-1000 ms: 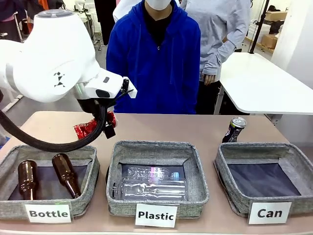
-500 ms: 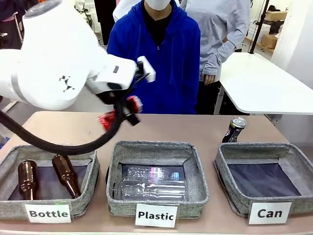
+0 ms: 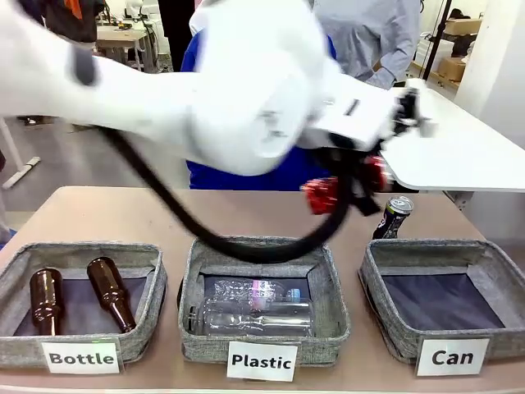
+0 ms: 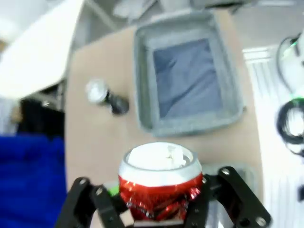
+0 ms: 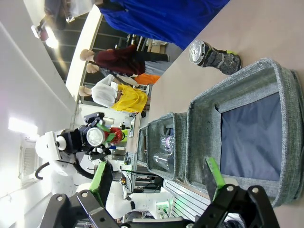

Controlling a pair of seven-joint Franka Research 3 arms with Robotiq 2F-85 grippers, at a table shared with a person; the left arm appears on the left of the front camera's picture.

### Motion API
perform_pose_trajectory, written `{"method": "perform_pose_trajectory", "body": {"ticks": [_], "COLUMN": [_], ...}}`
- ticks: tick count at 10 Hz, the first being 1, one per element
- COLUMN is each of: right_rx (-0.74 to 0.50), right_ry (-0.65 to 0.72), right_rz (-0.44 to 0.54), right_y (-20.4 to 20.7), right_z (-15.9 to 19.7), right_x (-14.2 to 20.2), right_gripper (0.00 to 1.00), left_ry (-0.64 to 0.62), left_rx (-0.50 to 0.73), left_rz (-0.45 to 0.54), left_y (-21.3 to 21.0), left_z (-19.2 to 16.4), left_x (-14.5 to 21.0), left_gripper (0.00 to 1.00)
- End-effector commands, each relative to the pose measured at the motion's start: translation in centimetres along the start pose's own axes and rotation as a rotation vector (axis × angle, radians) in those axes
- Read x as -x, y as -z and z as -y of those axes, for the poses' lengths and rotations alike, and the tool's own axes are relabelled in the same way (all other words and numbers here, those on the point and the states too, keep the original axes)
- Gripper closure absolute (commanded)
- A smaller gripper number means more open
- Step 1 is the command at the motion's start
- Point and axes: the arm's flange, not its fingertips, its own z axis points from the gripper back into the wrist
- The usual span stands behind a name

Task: Sort the can waste into the basket.
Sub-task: Pick up the can waste from the table and place it in the right Fabric basket.

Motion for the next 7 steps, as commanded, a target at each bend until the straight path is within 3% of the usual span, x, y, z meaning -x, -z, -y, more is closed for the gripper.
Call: {"method": "perform_pose_trajectory", "body": {"ticks": [1,2,3,5,7], "right_rx": [0.136,0.257,0.279,0.235,0.212], "right_ry": [-0.033,-0.051,-0.031,-0.002,0.024], "right_rz": [-0.027,-0.024,0.023,0.207,0.28], "right_y": [-2.8,-6.3,-10.0,-17.3,-20.4], "right_z": [-1.3,-2.3,-3.0,-3.7,-2.5], "right_x": [-0.1,-0.6,-1.4,-2.6,-2.1], "right_gripper": [0.0,0.0,0.0,0.0,0.0], "left_ry": [0.133,0.17,0.186,0.204,0.205], "left_rx": [0.095,0.154,0.198,0.287,0.347], "left_rz": [0.066,0.083,0.081,0.042,0.03], "left_y": [6.1,10.1,13.2,18.1,21.4], "left_z": [-4.7,-4.7,-4.4,-3.8,-3.3], "left_x": [-5.0,-7.7,-9.2,-10.6,-11.3], "left_gripper": [0.93,0.93,0.93,0.93,0.93]}}
